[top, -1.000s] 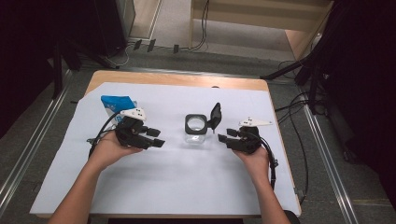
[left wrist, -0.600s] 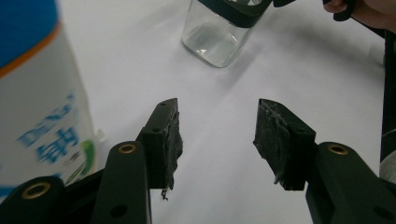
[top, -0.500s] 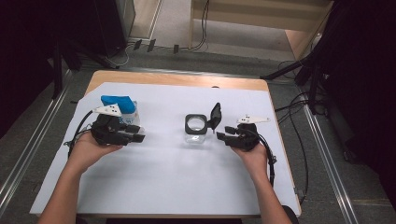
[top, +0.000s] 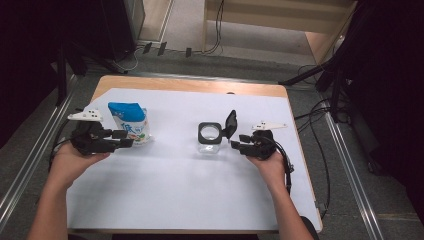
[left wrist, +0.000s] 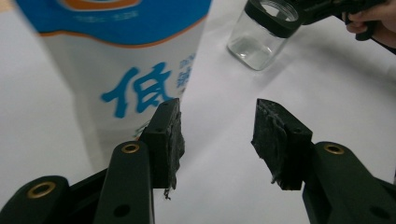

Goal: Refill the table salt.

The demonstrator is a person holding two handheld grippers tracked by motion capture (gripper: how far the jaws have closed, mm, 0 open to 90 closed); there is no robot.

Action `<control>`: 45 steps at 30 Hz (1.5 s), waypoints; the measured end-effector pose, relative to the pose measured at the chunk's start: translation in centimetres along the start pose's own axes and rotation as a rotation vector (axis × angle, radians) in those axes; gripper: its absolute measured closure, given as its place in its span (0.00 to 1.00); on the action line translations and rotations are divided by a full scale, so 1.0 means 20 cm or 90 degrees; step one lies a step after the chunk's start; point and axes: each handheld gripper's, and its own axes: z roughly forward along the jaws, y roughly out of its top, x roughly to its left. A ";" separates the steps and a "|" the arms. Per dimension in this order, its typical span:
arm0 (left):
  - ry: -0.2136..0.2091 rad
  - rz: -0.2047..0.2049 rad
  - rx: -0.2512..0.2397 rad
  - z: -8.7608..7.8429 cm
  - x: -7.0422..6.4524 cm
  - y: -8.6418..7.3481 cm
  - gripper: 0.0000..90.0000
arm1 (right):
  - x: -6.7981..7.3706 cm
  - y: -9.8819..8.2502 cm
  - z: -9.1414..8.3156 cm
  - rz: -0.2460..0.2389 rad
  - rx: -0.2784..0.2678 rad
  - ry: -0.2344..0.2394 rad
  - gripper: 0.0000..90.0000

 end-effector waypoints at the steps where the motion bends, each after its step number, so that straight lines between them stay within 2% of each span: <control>1: 0.008 -0.006 -0.005 -0.02 0.01 0.00 0.58 | 0.00 0.00 0.00 0.000 0.001 -0.001 0.57; 3: 0.009 -0.012 -0.010 -0.04 0.04 -0.01 0.58 | 0.00 0.00 0.00 0.000 0.001 -0.002 0.57; 6: 0.034 -0.013 0.001 -0.05 0.07 -0.02 0.58 | 0.00 0.00 0.00 -0.001 0.000 -0.002 0.57; 10: 0.044 -0.022 -0.011 -0.08 0.12 0.00 0.57 | 0.00 -0.01 -0.01 -0.002 0.003 -0.006 0.57; 19: 0.034 -0.014 -0.017 -0.02 0.17 0.07 0.56 | 0.02 -0.04 -0.03 -0.009 0.009 -0.016 0.57; 20: 0.046 -0.008 -0.009 -0.01 0.17 0.08 0.56 | 0.02 -0.04 -0.03 -0.009 0.011 -0.016 0.57; 25: 0.026 0.004 -0.023 0.02 0.18 0.12 0.56 | 0.04 -0.06 -0.04 -0.015 0.013 -0.016 0.57; 27: 0.009 0.003 -0.030 0.03 0.19 0.13 0.57 | 0.05 -0.07 -0.04 -0.019 0.015 -0.014 0.57; 34: 0.003 0.019 -0.032 0.06 0.20 0.18 0.62 | 0.09 -0.10 -0.03 -0.031 0.023 -0.008 0.57; 37: -0.009 0.013 -0.034 0.07 0.21 0.18 0.67 | 0.11 -0.11 -0.03 -0.033 0.020 -0.008 0.57; 42: -0.012 0.015 -0.034 0.06 0.22 0.17 0.78 | 0.11 -0.12 -0.04 -0.033 0.024 -0.009 0.57; 45: -0.011 0.018 -0.035 0.07 0.22 0.18 0.82 | 0.11 -0.12 -0.04 -0.031 0.024 -0.011 0.57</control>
